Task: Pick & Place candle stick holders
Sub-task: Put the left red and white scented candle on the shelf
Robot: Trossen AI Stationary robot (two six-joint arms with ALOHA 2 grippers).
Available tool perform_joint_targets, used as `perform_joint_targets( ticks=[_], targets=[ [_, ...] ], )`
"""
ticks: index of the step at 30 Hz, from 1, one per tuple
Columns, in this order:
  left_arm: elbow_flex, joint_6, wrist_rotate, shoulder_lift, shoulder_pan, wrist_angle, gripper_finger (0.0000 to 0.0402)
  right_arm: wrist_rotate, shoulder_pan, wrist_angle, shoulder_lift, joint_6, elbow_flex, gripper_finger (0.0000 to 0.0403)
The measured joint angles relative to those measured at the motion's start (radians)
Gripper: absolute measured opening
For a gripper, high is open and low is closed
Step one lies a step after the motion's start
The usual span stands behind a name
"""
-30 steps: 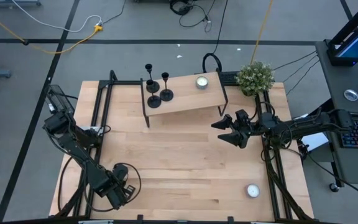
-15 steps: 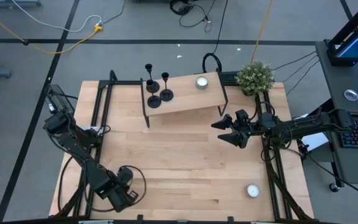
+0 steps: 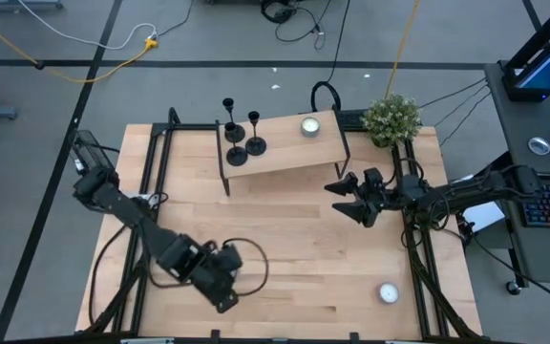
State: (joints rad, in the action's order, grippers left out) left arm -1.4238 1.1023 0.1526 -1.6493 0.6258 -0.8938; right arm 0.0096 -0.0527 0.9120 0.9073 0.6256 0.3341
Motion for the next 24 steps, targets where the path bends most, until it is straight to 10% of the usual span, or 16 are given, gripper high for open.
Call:
perform_joint_targets(
  ticks=[12, 24],
  targets=[
    [-0.032, -0.379, 0.013, 0.0, -0.186, -0.023, 0.0, 0.069, -0.052, -0.702, 0.137, -0.198, 0.357, 0.0384],
    [-0.032, -0.546, 0.024, 0.0, -0.254, 0.158, 0.0, 0.068, -0.1, -0.737, 0.204, -0.495, 0.456, 0.0384]
  ],
)
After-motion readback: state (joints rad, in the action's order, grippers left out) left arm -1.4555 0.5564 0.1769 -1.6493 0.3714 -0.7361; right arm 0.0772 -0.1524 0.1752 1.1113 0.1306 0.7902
